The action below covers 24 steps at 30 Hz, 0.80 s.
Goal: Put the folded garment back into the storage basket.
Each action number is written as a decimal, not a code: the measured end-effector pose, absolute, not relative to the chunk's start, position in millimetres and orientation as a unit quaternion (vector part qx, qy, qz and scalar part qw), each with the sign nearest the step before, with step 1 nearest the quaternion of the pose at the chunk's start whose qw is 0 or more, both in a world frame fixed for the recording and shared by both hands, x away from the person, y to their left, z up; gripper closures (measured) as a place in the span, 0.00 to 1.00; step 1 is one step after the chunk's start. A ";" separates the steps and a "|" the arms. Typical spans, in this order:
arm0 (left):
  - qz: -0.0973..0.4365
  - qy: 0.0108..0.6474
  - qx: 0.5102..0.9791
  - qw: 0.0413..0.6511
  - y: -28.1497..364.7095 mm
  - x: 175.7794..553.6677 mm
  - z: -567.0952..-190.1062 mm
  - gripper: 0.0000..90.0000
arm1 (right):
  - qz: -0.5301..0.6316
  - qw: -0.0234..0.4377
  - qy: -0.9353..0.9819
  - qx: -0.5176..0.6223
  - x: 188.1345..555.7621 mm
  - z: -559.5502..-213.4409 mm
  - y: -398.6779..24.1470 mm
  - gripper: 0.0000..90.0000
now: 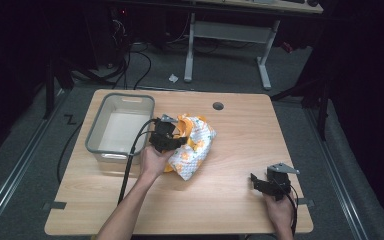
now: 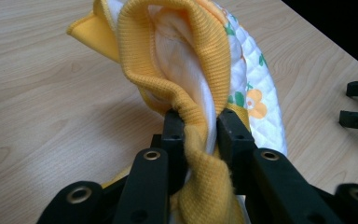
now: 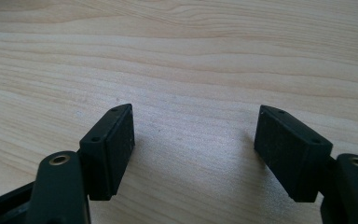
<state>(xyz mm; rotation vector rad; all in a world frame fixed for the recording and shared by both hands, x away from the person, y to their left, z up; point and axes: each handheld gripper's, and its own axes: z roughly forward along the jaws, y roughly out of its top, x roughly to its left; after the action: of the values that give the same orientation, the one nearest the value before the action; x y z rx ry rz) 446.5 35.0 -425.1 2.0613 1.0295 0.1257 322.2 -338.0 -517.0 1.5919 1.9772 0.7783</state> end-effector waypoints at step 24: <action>0.060 0.406 0.792 0.453 72.7 422.5 -399.0 0.84 | 0.284 0.241 0.723 0.582 322.2 -517.0 -338.1 0.32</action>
<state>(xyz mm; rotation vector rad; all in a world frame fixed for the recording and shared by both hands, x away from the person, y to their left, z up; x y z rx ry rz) 422.5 72.7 -399.0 1.9559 1.0015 0.1480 322.2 -338.1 -517.0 1.5912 1.9776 0.7780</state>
